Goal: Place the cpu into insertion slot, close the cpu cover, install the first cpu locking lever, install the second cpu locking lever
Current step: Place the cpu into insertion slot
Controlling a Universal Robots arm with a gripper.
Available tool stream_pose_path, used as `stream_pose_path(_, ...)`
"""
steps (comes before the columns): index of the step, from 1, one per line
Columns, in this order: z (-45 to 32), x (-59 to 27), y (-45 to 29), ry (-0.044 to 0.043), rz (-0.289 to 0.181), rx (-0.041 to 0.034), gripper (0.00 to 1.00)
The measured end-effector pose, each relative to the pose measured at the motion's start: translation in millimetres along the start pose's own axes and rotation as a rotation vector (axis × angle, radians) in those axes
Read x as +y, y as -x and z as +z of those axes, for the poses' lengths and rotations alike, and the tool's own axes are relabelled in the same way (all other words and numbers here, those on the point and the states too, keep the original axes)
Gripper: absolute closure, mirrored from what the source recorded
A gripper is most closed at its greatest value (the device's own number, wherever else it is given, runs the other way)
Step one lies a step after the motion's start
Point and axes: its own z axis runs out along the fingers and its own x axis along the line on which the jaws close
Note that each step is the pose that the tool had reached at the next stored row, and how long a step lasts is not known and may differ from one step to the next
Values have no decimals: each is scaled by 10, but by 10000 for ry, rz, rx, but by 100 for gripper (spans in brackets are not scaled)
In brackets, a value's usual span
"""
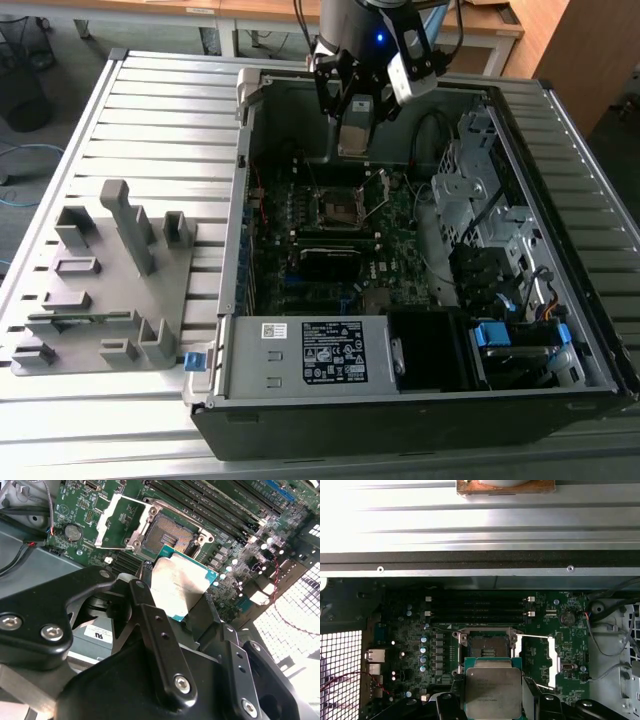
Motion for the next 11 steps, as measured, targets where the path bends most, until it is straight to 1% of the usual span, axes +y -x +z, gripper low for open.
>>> stream_pose_path(8, 1, 0, 0, 0, 0, 0, 46)
stream_pose_path(11, 15, -1, 0, 4, 0, -2, 46)
